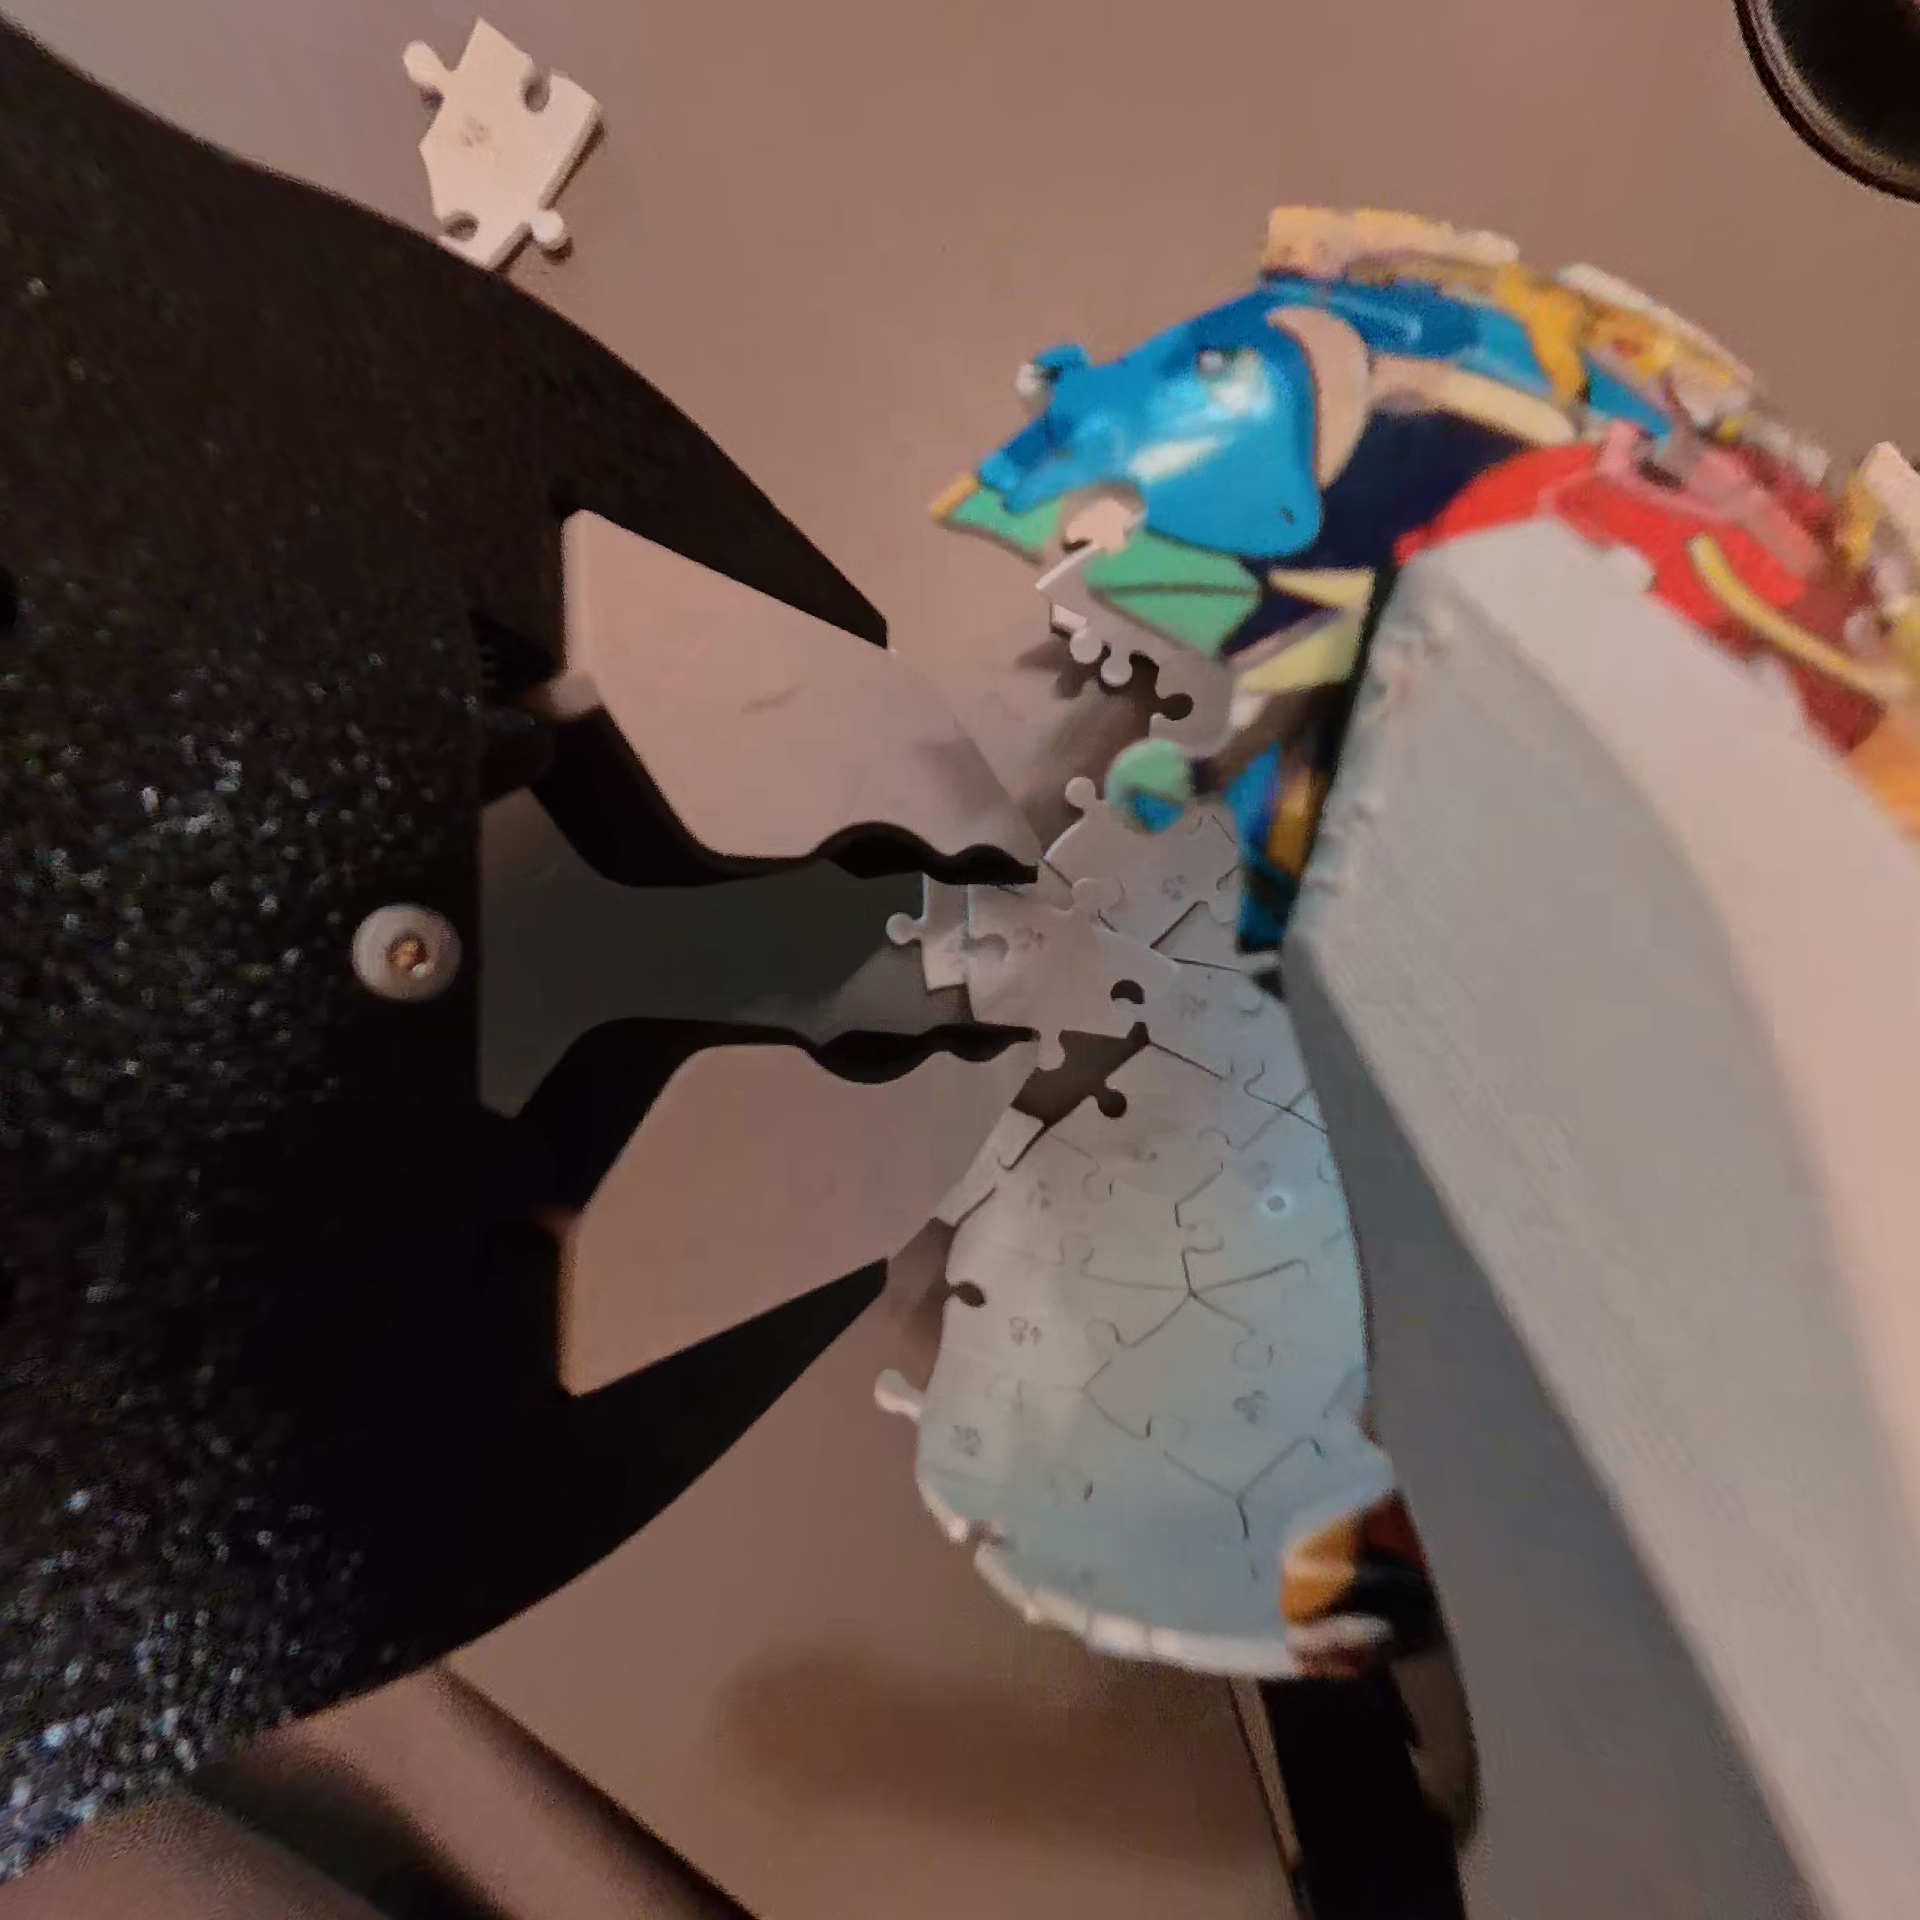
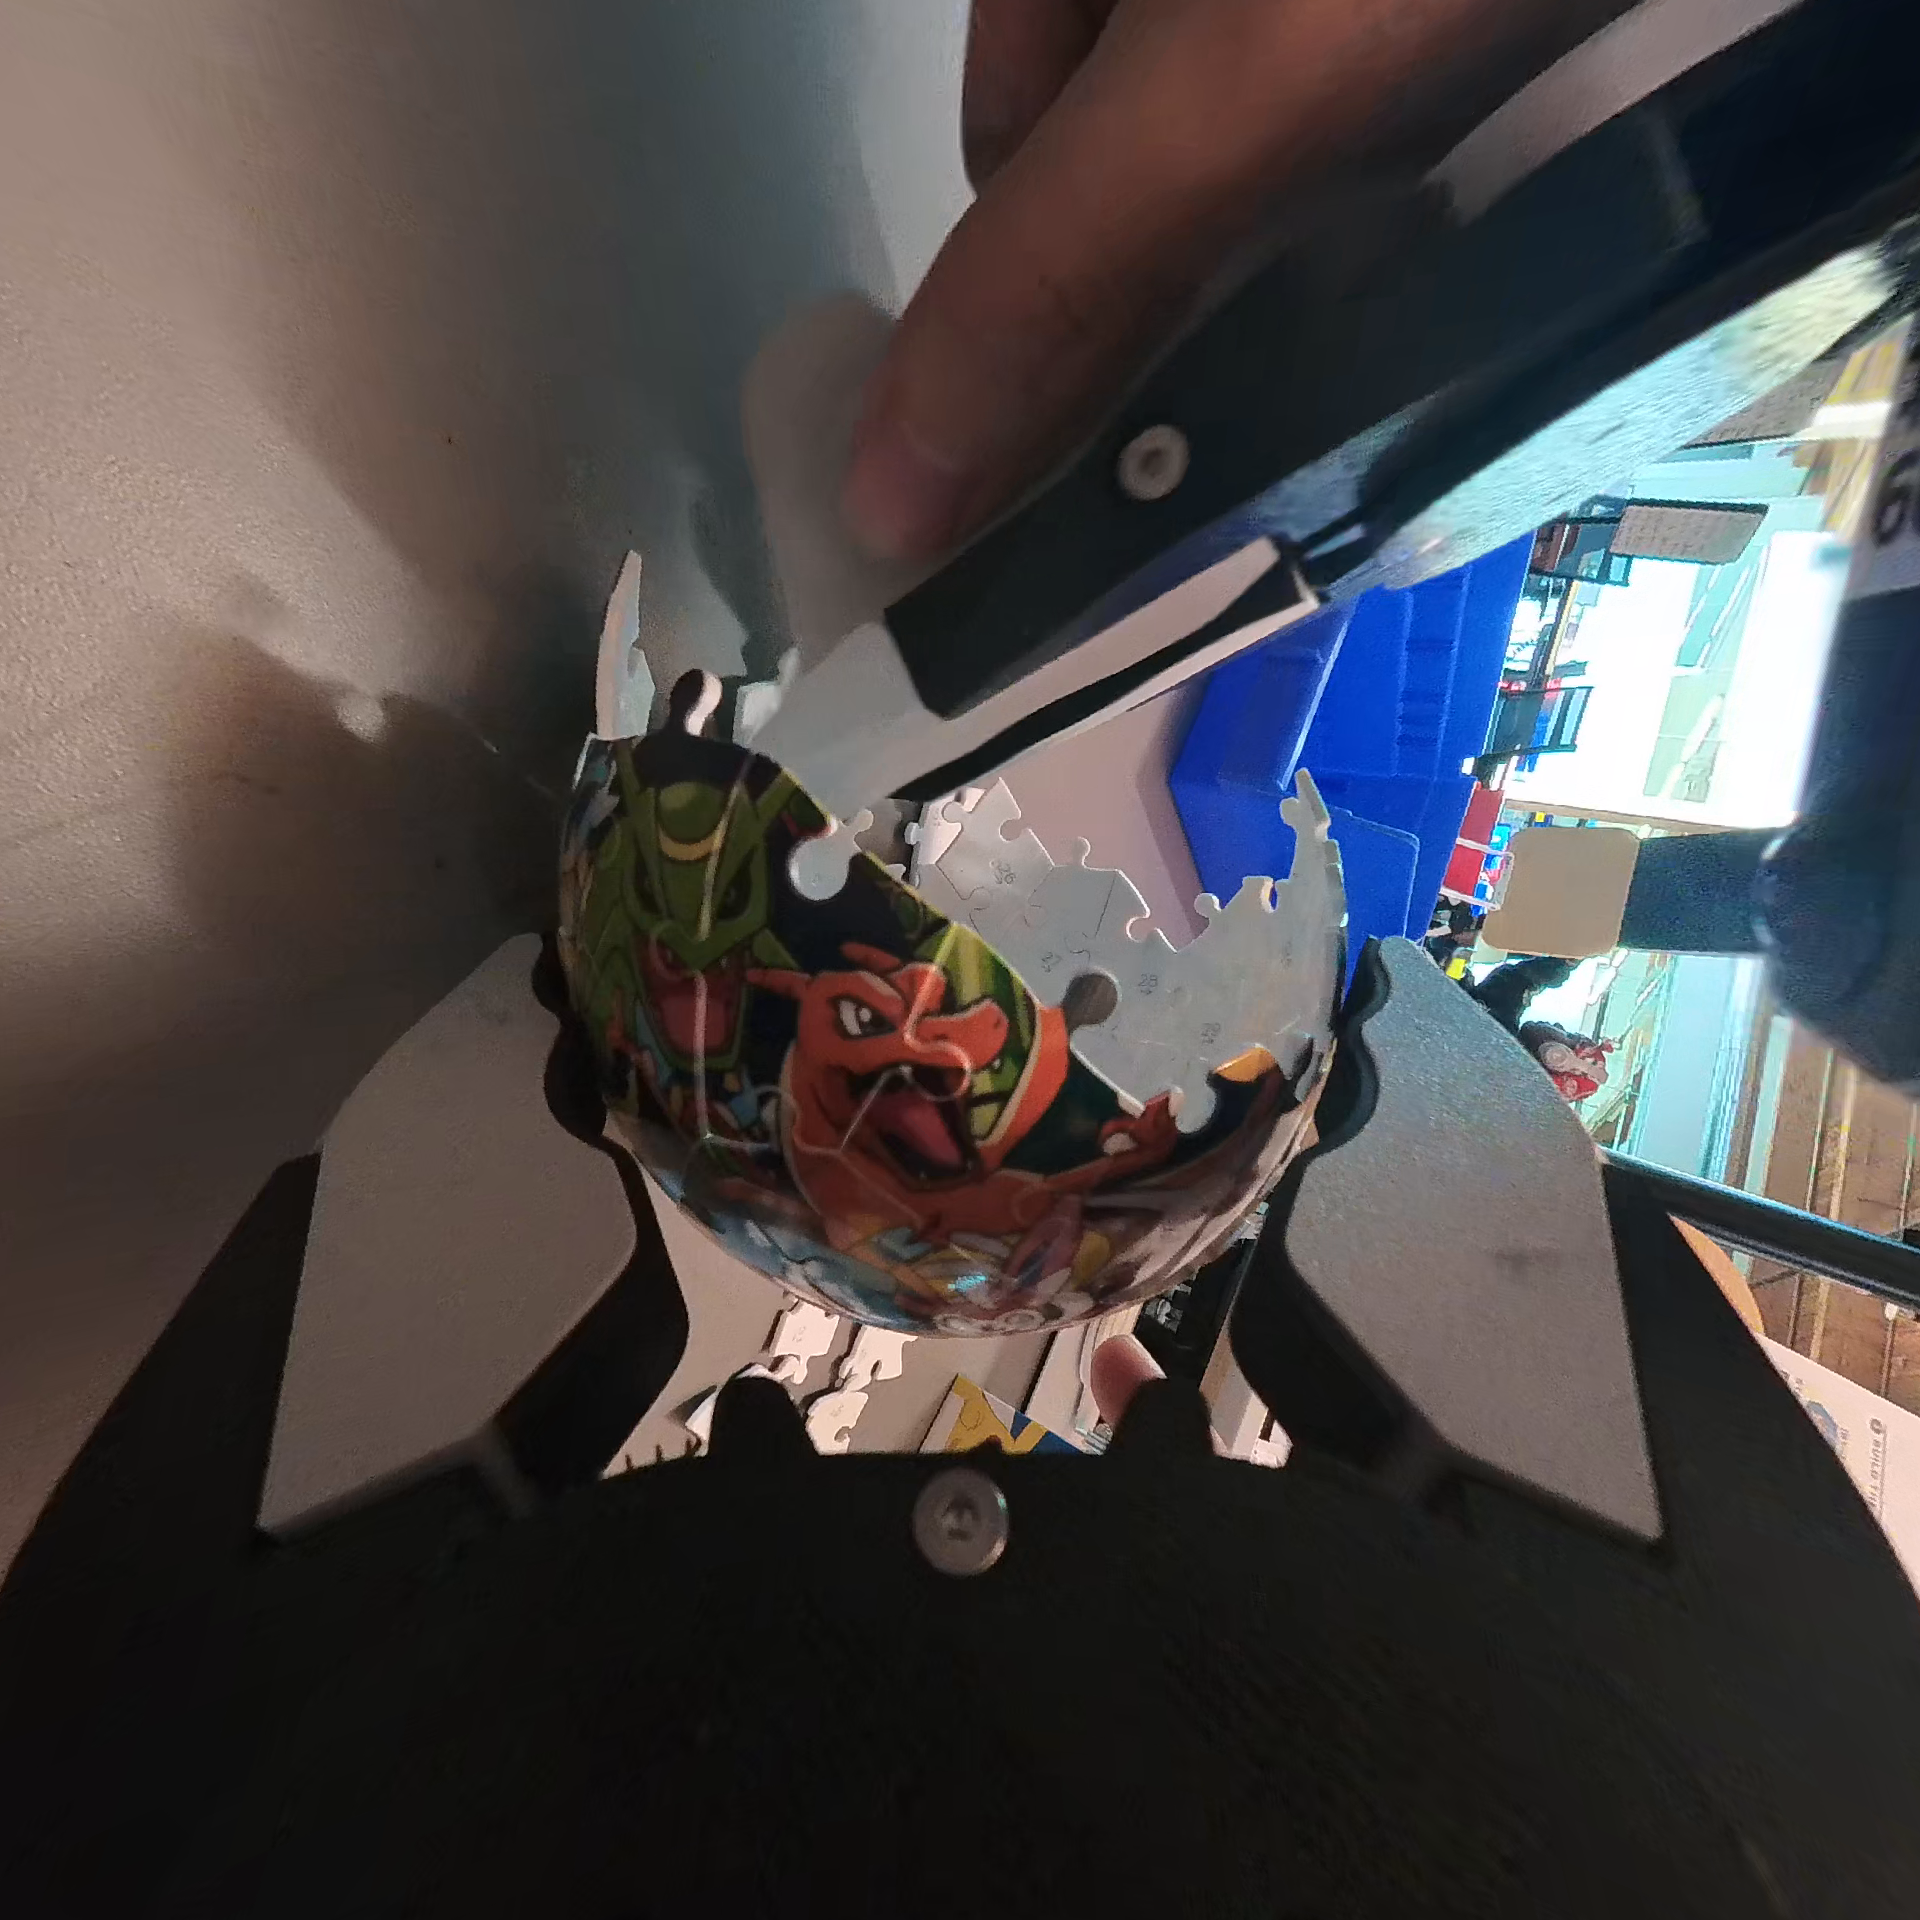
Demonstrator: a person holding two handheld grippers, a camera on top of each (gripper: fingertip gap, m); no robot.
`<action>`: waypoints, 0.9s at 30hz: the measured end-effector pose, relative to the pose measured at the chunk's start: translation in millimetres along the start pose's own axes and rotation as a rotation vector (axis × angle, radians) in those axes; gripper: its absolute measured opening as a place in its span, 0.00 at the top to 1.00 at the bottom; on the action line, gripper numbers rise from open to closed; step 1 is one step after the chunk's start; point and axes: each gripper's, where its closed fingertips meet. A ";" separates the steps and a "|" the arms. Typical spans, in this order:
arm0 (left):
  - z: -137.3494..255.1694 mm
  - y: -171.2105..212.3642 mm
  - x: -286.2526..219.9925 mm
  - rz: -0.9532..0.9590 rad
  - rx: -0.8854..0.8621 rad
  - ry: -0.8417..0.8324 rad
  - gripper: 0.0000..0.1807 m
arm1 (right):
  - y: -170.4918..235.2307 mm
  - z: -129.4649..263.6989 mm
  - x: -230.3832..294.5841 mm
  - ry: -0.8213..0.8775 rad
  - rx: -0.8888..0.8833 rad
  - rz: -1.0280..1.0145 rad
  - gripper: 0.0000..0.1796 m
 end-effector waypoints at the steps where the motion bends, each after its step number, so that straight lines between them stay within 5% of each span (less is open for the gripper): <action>1: 2.1 -1.2 -1.7 0.026 -0.007 0.011 0.86 | 0.0 0.0 0.0 0.000 0.001 0.001 0.25; 10: -2.4 -1.7 -10.6 0.057 0.031 -0.010 0.87 | -0.5 0.1 -0.2 0.001 0.006 0.011 0.25; 27: 7.9 17.6 5.7 -0.200 0.003 0.039 0.88 | 0.1 0.4 -0.6 0.001 0.002 0.003 0.25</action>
Point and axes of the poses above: each gripper's, where its closed fingertips meet, z back along the fingers, y out of its underside, x = y × z across the jaws, and after that the axes turned 6 degrees about -z, right-handed
